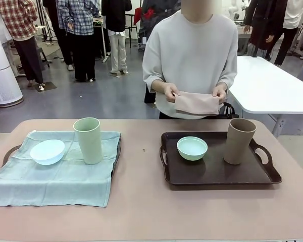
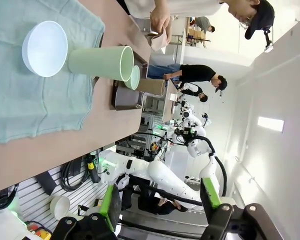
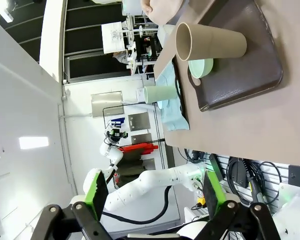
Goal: Set up a tray with a mat and arrange the tableware.
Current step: Pick up the Picnic Bowl and Reusable plastic cup from the Handle tray in front of the human's position and hold them in the air.
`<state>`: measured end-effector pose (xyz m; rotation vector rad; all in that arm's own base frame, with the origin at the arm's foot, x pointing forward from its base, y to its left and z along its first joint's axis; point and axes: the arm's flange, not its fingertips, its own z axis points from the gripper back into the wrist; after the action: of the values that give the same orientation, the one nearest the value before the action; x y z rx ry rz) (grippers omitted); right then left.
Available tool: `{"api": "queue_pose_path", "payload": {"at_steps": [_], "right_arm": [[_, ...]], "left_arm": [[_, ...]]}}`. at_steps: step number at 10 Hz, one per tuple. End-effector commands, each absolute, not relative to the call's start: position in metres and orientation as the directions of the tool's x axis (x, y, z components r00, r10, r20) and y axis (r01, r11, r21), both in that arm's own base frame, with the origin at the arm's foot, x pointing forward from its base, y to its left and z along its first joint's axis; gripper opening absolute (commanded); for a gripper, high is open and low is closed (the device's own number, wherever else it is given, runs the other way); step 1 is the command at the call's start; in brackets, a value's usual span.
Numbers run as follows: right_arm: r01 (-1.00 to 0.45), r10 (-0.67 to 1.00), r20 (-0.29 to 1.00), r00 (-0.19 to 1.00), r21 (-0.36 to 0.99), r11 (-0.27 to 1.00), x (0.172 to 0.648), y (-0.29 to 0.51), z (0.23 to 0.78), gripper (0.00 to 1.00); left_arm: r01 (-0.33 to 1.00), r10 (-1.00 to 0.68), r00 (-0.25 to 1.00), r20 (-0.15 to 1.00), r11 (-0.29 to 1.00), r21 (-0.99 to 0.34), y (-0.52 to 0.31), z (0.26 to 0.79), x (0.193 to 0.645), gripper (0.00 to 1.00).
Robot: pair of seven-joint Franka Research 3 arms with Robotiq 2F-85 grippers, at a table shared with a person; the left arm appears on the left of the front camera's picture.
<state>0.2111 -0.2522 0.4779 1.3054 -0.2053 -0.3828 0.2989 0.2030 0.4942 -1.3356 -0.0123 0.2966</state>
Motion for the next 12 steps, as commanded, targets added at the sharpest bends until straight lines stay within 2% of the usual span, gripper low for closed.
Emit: {"api": "queue_pose_path", "payload": {"at_steps": [1,10,12], "right_arm": [[0.146,-0.384,-0.06,0.921,0.969,0.199,0.21,-0.251,0.476,1.0],[0.161,-0.387,-0.067,0.92,0.964,0.214,0.211,-0.252,0.478,1.0],[0.048,-0.397,0.11,0.911,0.929,0.368,0.215,-0.236,0.5,1.0]], "left_arm": [[-0.197,0.217,0.964,-0.154,0.194,-0.961,0.203,0.495,0.299,0.85],[-0.206,0.218,0.963,-0.161,0.202,-0.958,0.202,0.494,0.299,0.85],[-0.145,0.186,0.979,-0.081,0.363,-0.921,0.154,0.534,0.315,0.85]]}}
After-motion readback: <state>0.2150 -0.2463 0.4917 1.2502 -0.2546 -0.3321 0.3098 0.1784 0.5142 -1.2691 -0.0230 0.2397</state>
